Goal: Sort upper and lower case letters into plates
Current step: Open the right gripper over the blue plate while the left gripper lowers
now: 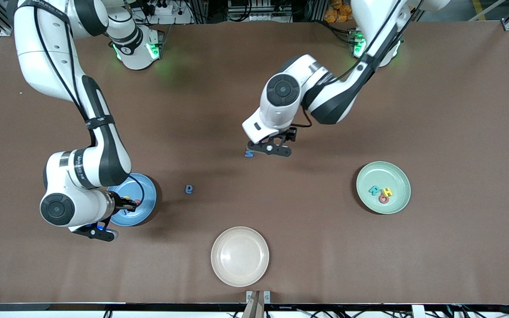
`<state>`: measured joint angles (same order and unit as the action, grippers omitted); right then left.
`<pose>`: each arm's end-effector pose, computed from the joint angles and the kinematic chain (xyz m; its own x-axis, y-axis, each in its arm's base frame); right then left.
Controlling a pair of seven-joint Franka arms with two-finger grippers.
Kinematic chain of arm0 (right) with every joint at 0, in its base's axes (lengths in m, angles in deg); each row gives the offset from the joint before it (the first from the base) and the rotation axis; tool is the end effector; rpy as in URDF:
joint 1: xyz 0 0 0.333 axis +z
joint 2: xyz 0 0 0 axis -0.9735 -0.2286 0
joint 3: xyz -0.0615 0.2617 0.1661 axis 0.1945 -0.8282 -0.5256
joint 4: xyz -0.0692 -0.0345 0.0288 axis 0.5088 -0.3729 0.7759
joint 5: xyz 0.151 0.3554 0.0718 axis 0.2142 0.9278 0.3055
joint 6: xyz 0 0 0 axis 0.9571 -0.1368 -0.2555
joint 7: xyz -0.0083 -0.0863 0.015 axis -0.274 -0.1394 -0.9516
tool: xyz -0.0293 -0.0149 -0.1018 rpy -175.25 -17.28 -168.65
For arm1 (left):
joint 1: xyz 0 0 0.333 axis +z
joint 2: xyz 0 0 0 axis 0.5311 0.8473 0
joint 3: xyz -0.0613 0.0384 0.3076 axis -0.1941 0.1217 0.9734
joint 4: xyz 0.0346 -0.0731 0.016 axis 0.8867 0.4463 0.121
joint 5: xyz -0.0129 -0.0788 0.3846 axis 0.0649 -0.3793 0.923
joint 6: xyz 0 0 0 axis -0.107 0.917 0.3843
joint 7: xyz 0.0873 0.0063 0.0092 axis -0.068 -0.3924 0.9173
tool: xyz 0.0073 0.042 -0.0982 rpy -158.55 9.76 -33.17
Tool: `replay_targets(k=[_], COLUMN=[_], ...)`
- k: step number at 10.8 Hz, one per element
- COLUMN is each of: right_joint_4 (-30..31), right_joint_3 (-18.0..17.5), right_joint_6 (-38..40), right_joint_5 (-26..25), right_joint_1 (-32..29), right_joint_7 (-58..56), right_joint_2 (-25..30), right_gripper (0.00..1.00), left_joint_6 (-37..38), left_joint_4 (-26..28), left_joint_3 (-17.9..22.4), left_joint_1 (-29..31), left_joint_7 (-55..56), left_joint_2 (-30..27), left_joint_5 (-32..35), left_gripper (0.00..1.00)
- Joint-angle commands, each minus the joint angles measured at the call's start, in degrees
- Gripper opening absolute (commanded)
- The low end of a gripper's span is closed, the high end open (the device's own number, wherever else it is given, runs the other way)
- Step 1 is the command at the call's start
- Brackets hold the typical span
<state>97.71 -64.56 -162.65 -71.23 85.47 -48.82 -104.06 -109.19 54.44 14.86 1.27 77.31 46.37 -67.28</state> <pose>0.7167 0.0959 0.2742 0.9411 -0.2536 -0.2234 -0.2300 -0.9649 0.1267 0.4912 -0.4931 0.3306 0.9799 -0.1636 -0.1141 -0.1545 -0.9843 0.0849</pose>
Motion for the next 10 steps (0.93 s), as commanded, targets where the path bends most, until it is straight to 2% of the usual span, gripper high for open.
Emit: replay_targets(k=[1, 2, 4, 7, 8, 9, 10], right_joint_4=[3.9, 5.4, 10.3, 17.2, 17.6, 17.5, 17.5], right_joint_3=[-1.1, -1.2, -1.3, -1.2, -1.3, -1.2, -1.2], right_joint_6=[-0.5, -1.2, -4.0, -10.4, -10.7, -11.1, -12.1], right_joint_5=[0.3, 0.3, 0.2, 0.1, 0.2, 0.2, 0.3], right_joint_1=[-1.6, -1.7, -1.6, -2.3, -3.5, -3.4, -3.3], right_joint_7=[-1.5, -1.7, -2.0, -10.0, -12.9, -13.1, -12.7], right_joint_2=[1.1, 1.4, 5.7, 9.8, 9.8, 9.6, 9.3], right_gripper=[0.00, 0.00, 0.00, 0.00, 0.03, 0.32, 0.84], left_joint_6=[-4.0, -7.0, -11.4, -15.2, -15.9, -15.9, -15.9], left_joint_4=[-2.3, -2.3, -2.3, -2.6, -4.1, -5.3, -5.6], left_joint_3=[0.4, 0.3, 0.9, 8.0, 8.4, 9.0, 9.7], left_joint_1=[-3.3, -3.6, -5.7, -12.1, -13.1, -13.8, -14.2], left_joint_7=[7.7, 9.6, 12.1, 12.4, 12.6, 12.8, 12.6], left_joint_2=[4.8, 7.0, 10.2, 12.7, 14.4, 15.6, 15.9], left_joint_5=[3.7, 3.8, 4.0, 3.7, 3.8, 3.9, 3.9], left_gripper=[1.00, 1.00, 1.00, 1.00, 1.00, 1.00, 1.00])
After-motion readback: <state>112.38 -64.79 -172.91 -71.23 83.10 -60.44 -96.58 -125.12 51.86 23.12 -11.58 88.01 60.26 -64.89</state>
